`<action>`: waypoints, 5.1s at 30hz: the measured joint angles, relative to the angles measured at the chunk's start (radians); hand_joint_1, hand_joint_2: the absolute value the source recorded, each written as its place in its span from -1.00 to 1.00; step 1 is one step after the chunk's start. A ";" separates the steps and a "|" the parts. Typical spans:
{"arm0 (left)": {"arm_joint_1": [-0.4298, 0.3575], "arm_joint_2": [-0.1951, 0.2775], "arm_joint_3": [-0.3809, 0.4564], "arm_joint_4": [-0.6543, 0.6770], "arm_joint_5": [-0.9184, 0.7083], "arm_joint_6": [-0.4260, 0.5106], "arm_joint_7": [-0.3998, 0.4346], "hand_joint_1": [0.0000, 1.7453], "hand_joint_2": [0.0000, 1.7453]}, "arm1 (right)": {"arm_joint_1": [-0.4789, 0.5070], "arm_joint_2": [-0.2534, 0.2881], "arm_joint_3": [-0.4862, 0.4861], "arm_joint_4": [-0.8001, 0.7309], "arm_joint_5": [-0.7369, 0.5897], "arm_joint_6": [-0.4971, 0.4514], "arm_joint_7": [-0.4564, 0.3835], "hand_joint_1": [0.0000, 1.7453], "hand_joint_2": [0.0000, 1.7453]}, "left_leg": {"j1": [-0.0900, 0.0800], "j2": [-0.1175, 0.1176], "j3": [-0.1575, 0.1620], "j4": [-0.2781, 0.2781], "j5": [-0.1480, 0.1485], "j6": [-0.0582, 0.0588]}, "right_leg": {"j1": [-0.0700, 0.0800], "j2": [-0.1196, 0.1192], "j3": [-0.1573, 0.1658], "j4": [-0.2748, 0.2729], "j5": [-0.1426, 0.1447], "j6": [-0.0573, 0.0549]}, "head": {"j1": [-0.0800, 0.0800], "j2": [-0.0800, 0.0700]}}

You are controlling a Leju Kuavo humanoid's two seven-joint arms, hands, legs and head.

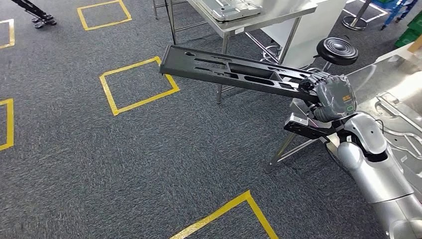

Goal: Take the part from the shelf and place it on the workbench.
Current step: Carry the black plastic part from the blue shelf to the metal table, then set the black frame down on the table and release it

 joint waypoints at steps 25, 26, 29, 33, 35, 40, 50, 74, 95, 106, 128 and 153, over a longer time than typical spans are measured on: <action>-0.006 -0.006 0.000 0.000 0.002 -0.006 -0.012 -1.00 1.00 | 0.004 -0.010 -0.033 -0.003 0.020 -0.024 0.020 1.00 1.00 | -0.001 -0.072 -0.007 0.006 0.014 0.003 | 0.015 0.093 0.070 -0.125 0.021 -0.024 | 0.000 0.000; -0.005 -0.007 0.000 0.000 0.002 -0.008 -0.013 -1.00 1.00 | 0.004 -0.010 -0.034 -0.002 0.020 -0.025 0.019 1.00 1.00 | -0.001 -0.060 -0.004 0.000 0.016 0.007 | 0.015 0.057 0.045 -0.073 -0.008 -0.021 | 0.000 0.000; 0.000 -0.007 0.000 0.000 0.004 -0.010 -0.014 -1.00 1.00 | 0.005 -0.009 -0.034 0.001 0.020 -0.025 0.021 1.00 1.00 | -0.001 -0.024 -0.003 -0.001 0.012 0.008 | 0.008 0.017 -0.034 0.084 -0.066 -0.009 | 0.001 0.000; -0.001 -0.008 0.000 0.000 0.004 -0.014 -0.014 -1.00 1.00 | 0.006 -0.008 -0.035 0.005 0.019 -0.025 0.021 1.00 1.00 | 0.000 0.022 0.005 0.008 -0.003 -0.006 | 0.003 -0.039 0.057 -0.092 0.035 0.001 | 0.001 0.000; -0.002 -0.007 0.000 0.000 0.004 -0.014 -0.014 -1.00 1.00 | 0.007 -0.008 -0.037 0.005 0.019 -0.026 0.022 1.00 1.00 | -0.005 0.040 0.010 0.014 -0.013 -0.019 | 0.010 -0.073 0.092 -0.166 0.055 -0.011 | 0.001 0.000; -0.004 -0.007 0.000 0.000 0.008 -0.014 -0.013 -1.00 1.00 | 0.014 -0.010 -0.047 0.005 0.020 -0.026 0.027 1.00 1.00 | -0.002 0.027 0.004 0.059 -0.058 -0.046 | 0.009 -0.021 0.091 -0.172 0.054 -0.047 | 0.000 0.000; 0.003 -0.003 0.001 0.001 0.011 -0.008 -0.012 -1.00 1.00 | 0.020 -0.008 -0.058 0.015 0.048 -0.030 0.045 1.00 1.00 | -0.005 -0.135 -0.037 0.052 0.010 -0.007 | 0.019 0.119 0.095 -0.171 0.052 -0.058 | 0.000 0.000; -0.009 -0.005 0.001 0.001 0.011 -0.012 -0.014 -1.00 1.00 | -0.149 -0.012 -0.065 0.347 0.179 -0.035 0.086 1.00 1.00 | 0.005 -0.049 -0.113 0.271 -0.140 -0.047 | 0.006 -0.003 0.091 -0.168 0.051 -0.053 | 0.000 0.000; -0.006 0.001 0.001 0.001 0.010 -0.015 0.005 -1.00 1.00 | -0.260 0.009 0.045 0.528 0.213 -0.070 0.066 1.00 1.00 | -0.012 -0.066 -0.041 0.032 0.023 -0.016 | 0.016 0.023 0.095 -0.174 0.053 -0.033 | 0.001 0.000; -0.006 0.000 0.001 0.001 0.012 -0.015 0.001 -1.00 1.00 | -0.260 0.014 0.053 0.538 0.214 -0.071 0.066 1.00 1.00 | -0.010 -0.066 -0.040 0.032 0.023 -0.016 | 0.018 0.023 0.094 -0.173 0.053 -0.033 | 0.001 0.000; -0.006 0.000 0.001 0.001 0.017 -0.018 -0.014 -1.00 1.00 | -0.257 0.014 0.060 0.544 0.205 -0.068 0.071 1.00 1.00 | -0.013 -0.065 -0.039 0.028 0.024 -0.001 | 0.014 0.025 0.097 -0.182 0.058 -0.022 | 0.000 0.000; -0.003 -0.001 0.001 0.001 0.020 -0.016 -0.018 -1.00 1.00 | -0.230 0.016 0.065 0.545 0.196 -0.067 0.075 1.00 1.00 | 0.001 -0.057 -0.178 0.287 -0.054 -0.025 | 0.017 0.020 0.108 -0.140 0.010 -0.061 | 0.001 0.000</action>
